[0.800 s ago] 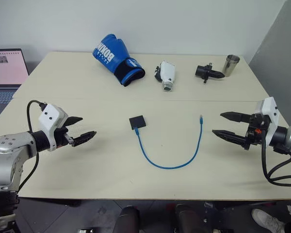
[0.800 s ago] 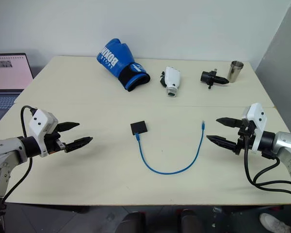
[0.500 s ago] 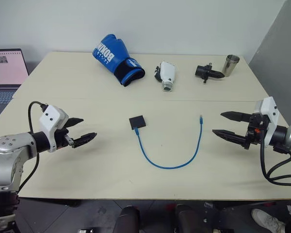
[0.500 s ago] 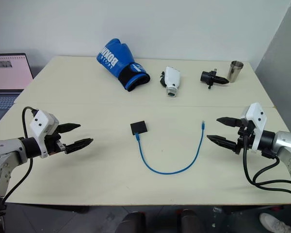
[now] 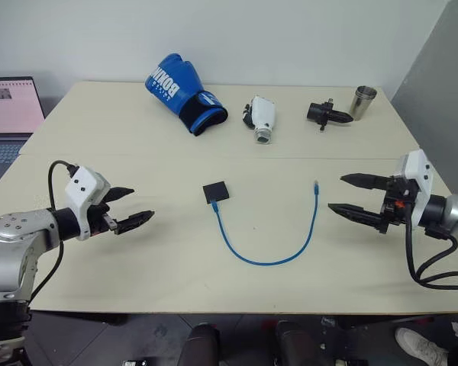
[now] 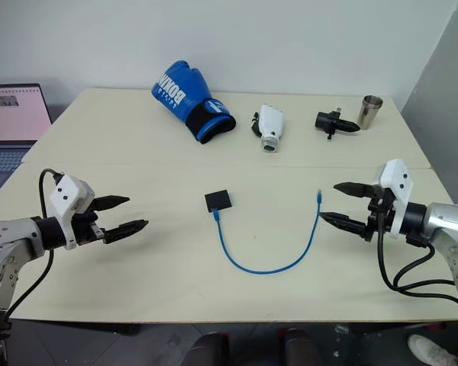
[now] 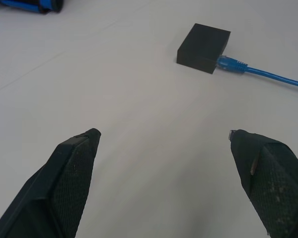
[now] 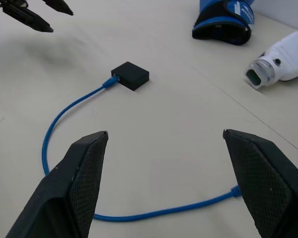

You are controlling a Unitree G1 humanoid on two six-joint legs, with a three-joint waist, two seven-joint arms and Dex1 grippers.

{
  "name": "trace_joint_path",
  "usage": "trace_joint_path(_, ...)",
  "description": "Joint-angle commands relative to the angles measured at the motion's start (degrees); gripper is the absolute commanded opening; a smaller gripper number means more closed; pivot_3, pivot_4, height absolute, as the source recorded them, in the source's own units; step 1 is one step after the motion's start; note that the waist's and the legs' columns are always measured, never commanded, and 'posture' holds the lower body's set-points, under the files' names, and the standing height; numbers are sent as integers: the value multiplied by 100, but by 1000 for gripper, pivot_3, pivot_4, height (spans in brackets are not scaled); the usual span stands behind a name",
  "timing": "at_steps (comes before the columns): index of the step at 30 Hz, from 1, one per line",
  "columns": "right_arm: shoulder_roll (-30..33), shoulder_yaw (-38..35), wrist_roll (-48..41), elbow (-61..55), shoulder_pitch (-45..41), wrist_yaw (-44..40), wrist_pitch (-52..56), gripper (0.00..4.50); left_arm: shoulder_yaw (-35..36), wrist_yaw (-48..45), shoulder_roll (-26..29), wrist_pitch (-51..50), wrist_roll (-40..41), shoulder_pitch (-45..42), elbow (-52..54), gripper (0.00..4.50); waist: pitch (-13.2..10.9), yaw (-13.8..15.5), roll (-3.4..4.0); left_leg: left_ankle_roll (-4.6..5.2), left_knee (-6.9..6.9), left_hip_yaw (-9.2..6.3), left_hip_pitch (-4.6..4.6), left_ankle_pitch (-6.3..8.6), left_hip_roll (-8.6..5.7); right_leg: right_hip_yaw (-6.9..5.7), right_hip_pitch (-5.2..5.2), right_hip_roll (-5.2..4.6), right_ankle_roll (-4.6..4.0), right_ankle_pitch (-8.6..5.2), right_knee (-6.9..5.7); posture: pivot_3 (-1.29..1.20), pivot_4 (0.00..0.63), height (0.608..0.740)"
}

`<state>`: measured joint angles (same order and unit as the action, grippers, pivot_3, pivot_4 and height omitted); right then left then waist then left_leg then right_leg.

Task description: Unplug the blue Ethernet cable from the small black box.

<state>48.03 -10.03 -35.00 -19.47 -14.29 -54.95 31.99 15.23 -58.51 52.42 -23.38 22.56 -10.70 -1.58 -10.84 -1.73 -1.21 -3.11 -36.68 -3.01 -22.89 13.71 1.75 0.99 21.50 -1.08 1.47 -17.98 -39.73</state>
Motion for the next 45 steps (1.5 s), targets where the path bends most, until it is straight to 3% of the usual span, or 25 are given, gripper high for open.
trace_joint_path(1,-576,557,179,-347,-142,444,-94,3940,-19,-249,102,353,-54,-143,-110,4432,1,-6,-1,0,0,1,-1,0,-2,1,2,-1,0,0,-2,0,150,740)
trace_joint_path(15,-3360,3112,2365,966,-975,2550,-53,3940,-471,-1000,248,467,-87,-222,-25,4432,0,-11,0,0,-1,9,-9,0,0,9,29,4,-2,0,-26,0,150,740)
trace_joint_path(21,-4246,3554,2875,1904,-1361,2985,-141,3940,-529,-1062,250,513,-161,-294,-51,4432,1,-12,-2,0,-2,7,-9,0,1,6,28,5,-2,0,-26,0,150,740)
trace_joint_path(29,-4703,3584,3393,2960,-1802,3245,-447,3940,-551,-1062,228,534,-196,-354,-78,4432,1,-14,-2,0,-2,7,-9,0,0,5,30,4,-2,0,-27,0,150,740)
trace_joint_path(32,-4794,3476,3444,3117,-1865,3322,-400,3513,-546,-1047,209,536,-203,-353,-66,4500,1,-21,-2,0,-1,5,-6,0,3,4,31,6,-2,0,-31,0,150,740)
trace_joint_path(45,-4773,3300,3647,3119,-1881,3310,-437,94,-480,-922,159,429,-147,-326,-97,4500,1,-23,-2,0,-2,5,-6,0,3,5,31,6,-3,0,-31,0,150,740)
